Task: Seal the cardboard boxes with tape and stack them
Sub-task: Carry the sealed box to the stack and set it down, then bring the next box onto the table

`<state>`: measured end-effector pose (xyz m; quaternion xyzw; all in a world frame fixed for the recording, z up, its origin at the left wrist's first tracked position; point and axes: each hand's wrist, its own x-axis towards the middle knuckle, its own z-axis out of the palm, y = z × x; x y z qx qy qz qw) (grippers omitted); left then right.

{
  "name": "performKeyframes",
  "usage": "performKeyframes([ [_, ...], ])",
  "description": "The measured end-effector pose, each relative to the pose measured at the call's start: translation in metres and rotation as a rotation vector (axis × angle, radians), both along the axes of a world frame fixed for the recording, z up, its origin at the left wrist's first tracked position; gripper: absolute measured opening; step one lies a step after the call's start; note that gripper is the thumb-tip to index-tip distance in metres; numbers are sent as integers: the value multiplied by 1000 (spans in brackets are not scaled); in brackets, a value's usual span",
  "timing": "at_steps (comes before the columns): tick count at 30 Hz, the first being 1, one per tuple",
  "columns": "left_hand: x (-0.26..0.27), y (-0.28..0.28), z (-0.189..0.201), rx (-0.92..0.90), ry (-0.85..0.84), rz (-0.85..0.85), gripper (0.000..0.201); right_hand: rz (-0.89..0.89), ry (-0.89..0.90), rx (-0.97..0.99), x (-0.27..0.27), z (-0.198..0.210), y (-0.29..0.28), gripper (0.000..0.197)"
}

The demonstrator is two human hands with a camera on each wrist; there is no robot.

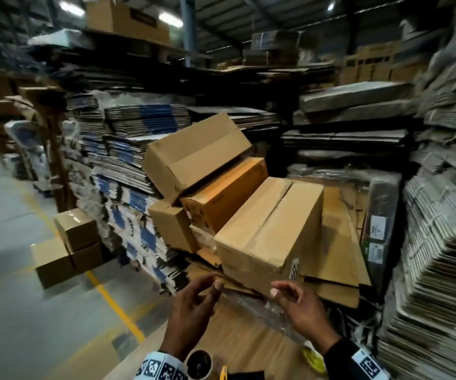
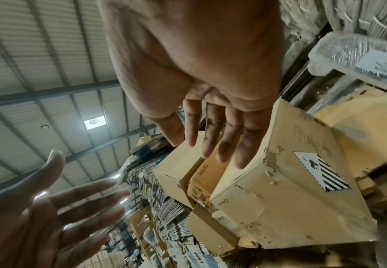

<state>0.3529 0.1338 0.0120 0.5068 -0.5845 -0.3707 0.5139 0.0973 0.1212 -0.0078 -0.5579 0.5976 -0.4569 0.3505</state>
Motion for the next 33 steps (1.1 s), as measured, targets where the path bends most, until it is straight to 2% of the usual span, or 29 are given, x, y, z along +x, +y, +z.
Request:
performKeyframes([
  [2, -10, -26, 5, -16, 3, -29, 33, 9, 23, 13, -4, -5, -23, 19],
  [3, -13, -42, 4, -18, -15, -38, 37, 0, 30, 7, -7, -8, -36, 20],
  [6, -22, -98, -5, 3, -112, -13, 73, -31, 43, -56, -22, -20, -88, 23],
  [8, -32, -141, -4, 70, -161, 14, 87, -84, 82, -91, -36, -27, -127, 29],
  [10, -43, -187, 0, 131, -171, 30, 96, -134, 104, -37, -50, -32, -164, 45],
  [12, -53, -234, 3, 166, -205, 67, 103, -163, 104, 16, -63, -42, -194, 69],
  [14, -62, -276, 5, 225, -123, 120, 110, -199, 151, 27, -72, -55, -222, 84],
  [16, -72, -309, 6, 265, -116, 131, 108, -214, 182, 52, -75, -59, -242, 80],
  [18, -78, -335, 3, 290, -269, 123, 108, -198, 174, 81, -77, -55, -256, 66],
  [20, -79, -358, -1, 325, -412, 117, 123, -184, 194, 85, -78, -54, -265, 60],
  [22, -81, -379, -6, 398, -433, 91, 129, -171, 214, 80, -79, -53, -272, 62],
  [24, -89, -391, -10, 463, -416, 41, 124, -171, 236, 74, -80, -55, -277, 64],
  [26, -99, -393, -23, 452, -456, 57, 130, -197, 240, 47, -79, -59, -279, 65],
  [28, -110, -388, -33, 400, -565, 118, 134, -224, 245, 24, -80, -61, -279, 66],
  [30, -116, -381, -39, 331, -695, 162, 128, -228, 252, 29, -83, -60, -277, 67],
  [33, -121, -366, -36, 296, -739, 186, 111, -207, 269, 16, -93, -53, -269, 66],
])
